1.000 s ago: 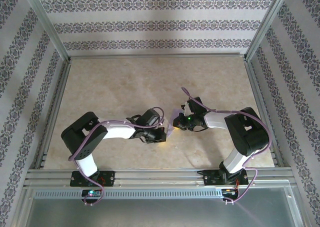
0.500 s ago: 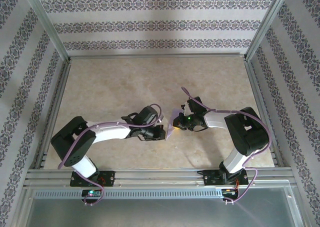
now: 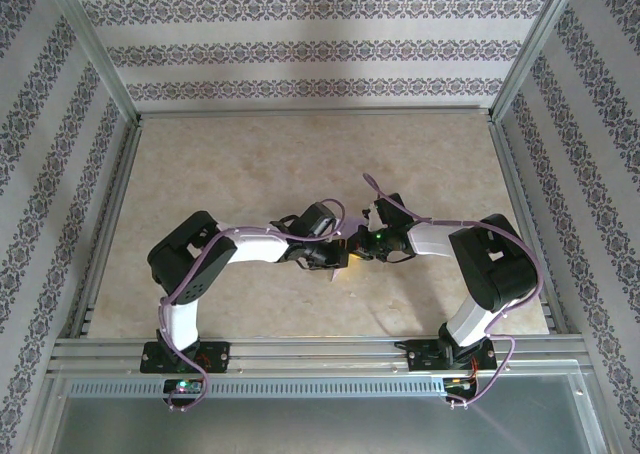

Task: Fold a paper plane with a square sheet of paper (fold left side to right side)
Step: Fold the wing for the fifth time at the center of the table.

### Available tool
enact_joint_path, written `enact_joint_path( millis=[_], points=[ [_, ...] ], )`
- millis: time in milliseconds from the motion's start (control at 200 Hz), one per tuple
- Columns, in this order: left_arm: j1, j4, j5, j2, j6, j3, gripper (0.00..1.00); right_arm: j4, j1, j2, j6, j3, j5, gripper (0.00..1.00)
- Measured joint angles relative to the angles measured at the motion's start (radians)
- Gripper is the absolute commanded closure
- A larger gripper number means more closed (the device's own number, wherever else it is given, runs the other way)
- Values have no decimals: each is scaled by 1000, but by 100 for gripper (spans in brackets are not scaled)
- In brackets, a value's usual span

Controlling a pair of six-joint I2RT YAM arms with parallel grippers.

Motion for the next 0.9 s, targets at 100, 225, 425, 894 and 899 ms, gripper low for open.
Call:
enact_joint_path(
  millis=[100, 225, 425, 894, 899],
  points=[
    [0, 0, 0, 9, 6, 2, 96, 0, 0, 0, 0, 0, 0, 100],
    [0, 0, 0, 9, 13, 1, 96, 0, 0, 0, 0, 0, 0, 100],
    [0, 45, 0, -12, 13, -47, 96, -10, 0, 6, -8, 8, -1, 100],
    [-4, 95, 71, -256, -34, -353, 95, -68, 0, 25, -35, 58, -3, 87],
    [-4, 95, 71, -259, -34, -354, 95, -71, 0, 25, -37, 59, -1, 86]
  ],
)
